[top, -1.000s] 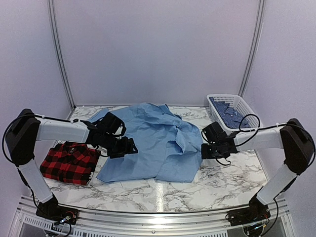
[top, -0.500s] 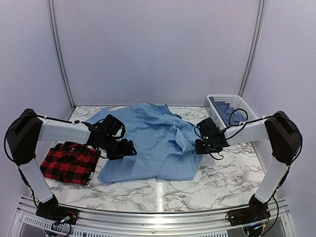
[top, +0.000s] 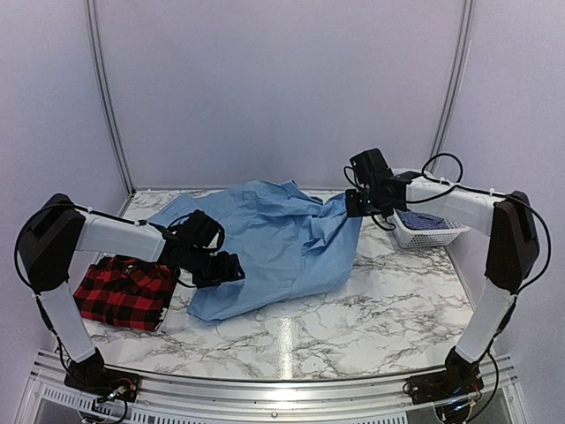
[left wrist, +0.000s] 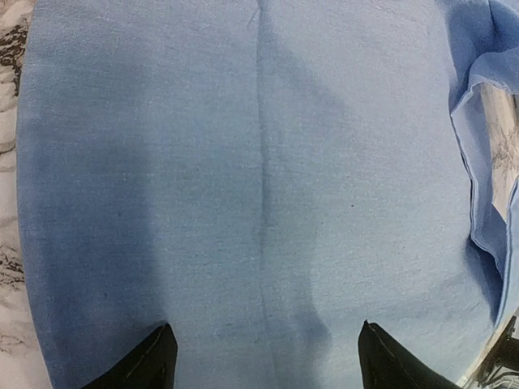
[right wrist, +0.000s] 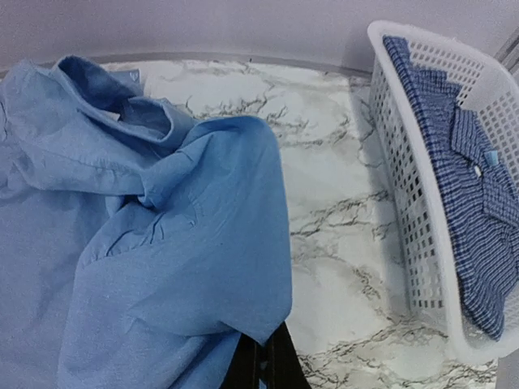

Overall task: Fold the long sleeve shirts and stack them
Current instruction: Flatten out the crumpled shirt at the center of the board.

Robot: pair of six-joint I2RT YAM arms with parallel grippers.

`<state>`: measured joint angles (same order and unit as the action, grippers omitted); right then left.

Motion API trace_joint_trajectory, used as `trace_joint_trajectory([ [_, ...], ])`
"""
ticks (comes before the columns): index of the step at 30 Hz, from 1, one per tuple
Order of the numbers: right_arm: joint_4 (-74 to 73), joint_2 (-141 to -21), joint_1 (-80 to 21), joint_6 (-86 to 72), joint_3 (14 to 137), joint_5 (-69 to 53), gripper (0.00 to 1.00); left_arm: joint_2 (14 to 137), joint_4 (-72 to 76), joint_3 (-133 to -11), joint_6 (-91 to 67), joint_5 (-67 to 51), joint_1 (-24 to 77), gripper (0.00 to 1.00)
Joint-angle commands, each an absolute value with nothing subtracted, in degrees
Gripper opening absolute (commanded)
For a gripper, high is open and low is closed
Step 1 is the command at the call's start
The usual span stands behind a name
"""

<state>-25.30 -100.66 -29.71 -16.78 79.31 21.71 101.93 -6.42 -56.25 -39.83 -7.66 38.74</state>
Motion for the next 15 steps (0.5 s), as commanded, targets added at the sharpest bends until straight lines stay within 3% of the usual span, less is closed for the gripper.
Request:
trace_joint_trajectory([
  [1,-30.4,-103.6,-25.1,-11.9,88.2,25.0,0.0,105.9,-7.9,-53.3,-39.7,-6.7,38.5,0.8],
  [15,-36.1,-122.2,-15.0,-4.0,117.0,26.4,0.0,104.1,-8.4,-53.4,-38.9,-6.9,37.3,0.8],
])
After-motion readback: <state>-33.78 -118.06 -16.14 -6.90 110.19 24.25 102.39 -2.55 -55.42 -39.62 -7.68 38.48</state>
